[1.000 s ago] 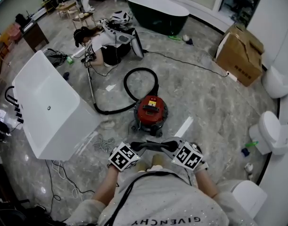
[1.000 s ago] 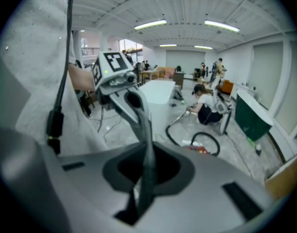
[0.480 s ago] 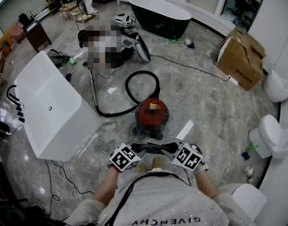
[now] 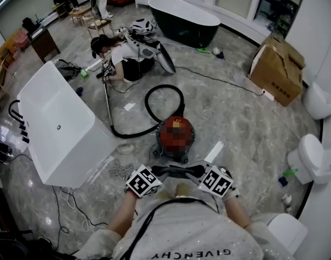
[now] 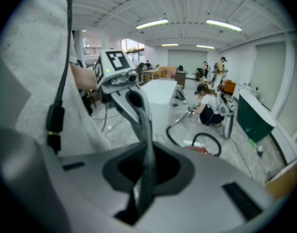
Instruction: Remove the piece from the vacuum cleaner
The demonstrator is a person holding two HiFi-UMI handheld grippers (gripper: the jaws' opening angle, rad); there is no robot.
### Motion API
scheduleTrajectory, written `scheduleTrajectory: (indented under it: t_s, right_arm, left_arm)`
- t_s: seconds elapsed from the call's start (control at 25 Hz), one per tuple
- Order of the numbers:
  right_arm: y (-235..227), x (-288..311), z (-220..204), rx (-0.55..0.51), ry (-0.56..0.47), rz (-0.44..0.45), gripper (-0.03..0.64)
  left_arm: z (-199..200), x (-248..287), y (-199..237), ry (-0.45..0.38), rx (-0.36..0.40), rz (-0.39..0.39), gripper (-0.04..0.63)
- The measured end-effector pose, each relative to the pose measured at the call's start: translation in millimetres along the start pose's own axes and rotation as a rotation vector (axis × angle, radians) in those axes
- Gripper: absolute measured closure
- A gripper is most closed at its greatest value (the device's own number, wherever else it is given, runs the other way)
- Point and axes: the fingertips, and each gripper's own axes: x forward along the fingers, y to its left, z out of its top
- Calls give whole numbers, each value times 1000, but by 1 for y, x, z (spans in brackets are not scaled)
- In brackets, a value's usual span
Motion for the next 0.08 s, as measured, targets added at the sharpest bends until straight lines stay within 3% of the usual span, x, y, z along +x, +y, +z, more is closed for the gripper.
scheduleTrajectory:
  t_s: [0.08]
  right_arm:
    - [-1, 2, 1, -3, 2, 2, 575]
  left_arm:
    - [-1, 0, 2, 0, -4, -1, 565]
